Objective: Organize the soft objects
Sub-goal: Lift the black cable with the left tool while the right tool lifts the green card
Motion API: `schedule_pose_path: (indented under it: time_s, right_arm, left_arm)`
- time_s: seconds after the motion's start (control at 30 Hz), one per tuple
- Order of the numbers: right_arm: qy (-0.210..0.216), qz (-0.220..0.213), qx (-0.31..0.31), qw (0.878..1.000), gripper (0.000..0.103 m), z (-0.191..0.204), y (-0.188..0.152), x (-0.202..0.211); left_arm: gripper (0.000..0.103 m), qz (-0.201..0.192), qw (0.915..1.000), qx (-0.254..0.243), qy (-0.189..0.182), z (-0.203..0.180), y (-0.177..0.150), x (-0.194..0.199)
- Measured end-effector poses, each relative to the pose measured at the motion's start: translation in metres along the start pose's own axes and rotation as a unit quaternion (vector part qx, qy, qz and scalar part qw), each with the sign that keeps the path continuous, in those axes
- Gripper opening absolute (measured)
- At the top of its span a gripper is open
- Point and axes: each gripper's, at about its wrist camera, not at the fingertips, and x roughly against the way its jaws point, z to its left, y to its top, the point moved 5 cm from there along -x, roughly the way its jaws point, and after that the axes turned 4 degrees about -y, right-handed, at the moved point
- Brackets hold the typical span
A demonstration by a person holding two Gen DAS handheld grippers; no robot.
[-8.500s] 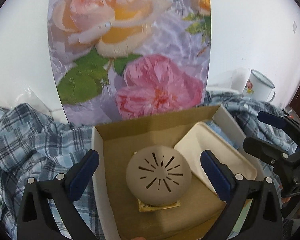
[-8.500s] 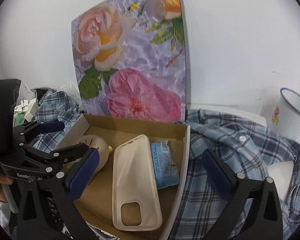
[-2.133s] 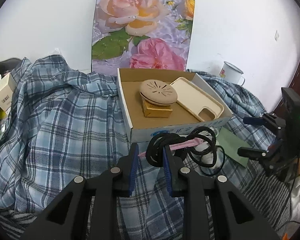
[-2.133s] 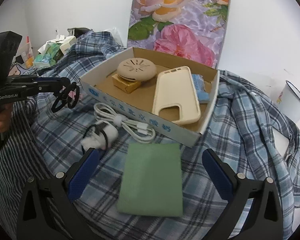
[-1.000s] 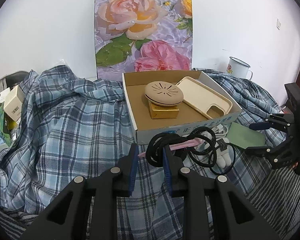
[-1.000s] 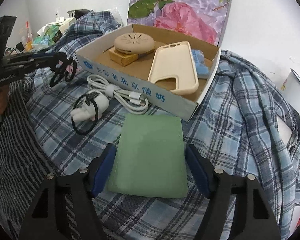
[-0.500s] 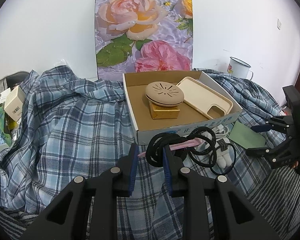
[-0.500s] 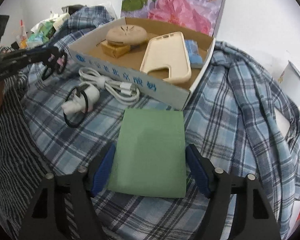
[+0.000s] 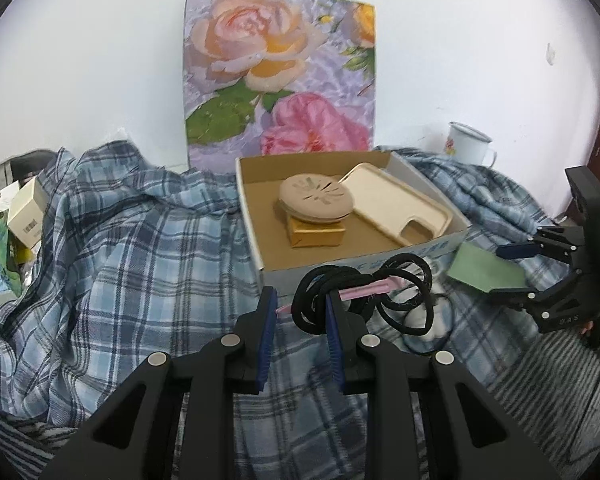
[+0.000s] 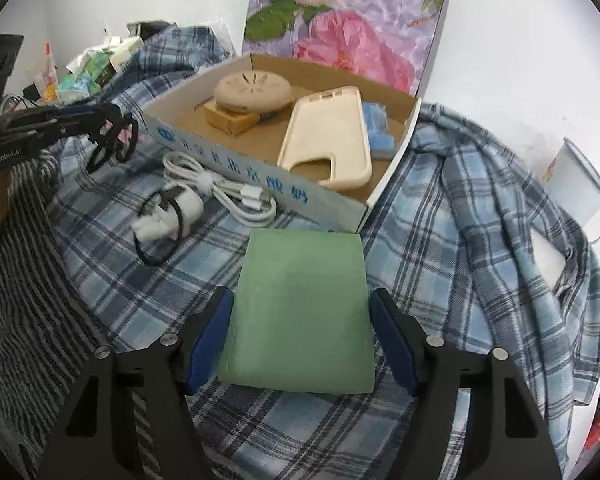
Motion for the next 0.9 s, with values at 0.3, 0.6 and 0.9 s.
schedule_pose_path:
  time_s: [0.3,0.6,0.9]
  right_arm:
    - [-0.018,-0.061,0.013,0.998,0.068,0.009,0.018,0.036]
    - [-0.034,-0.116,0.051,0.991,0.068,0.037,0.044,0.064]
    - [-0.087,-0.187,0.071,0.976,0.068,0.053,0.069,0.112]
  left_arm:
    - [0.025,-0.029,0.9993,0.0,-0.023,-0.015,0.01,0.021]
    - [0.025,-0.07,0.9971,0.005,-0.03,-0.019,0.028,0.049]
    - [0.025,-0.118,0.9927,-0.017,-0.018,-0.031,0.045,0.089]
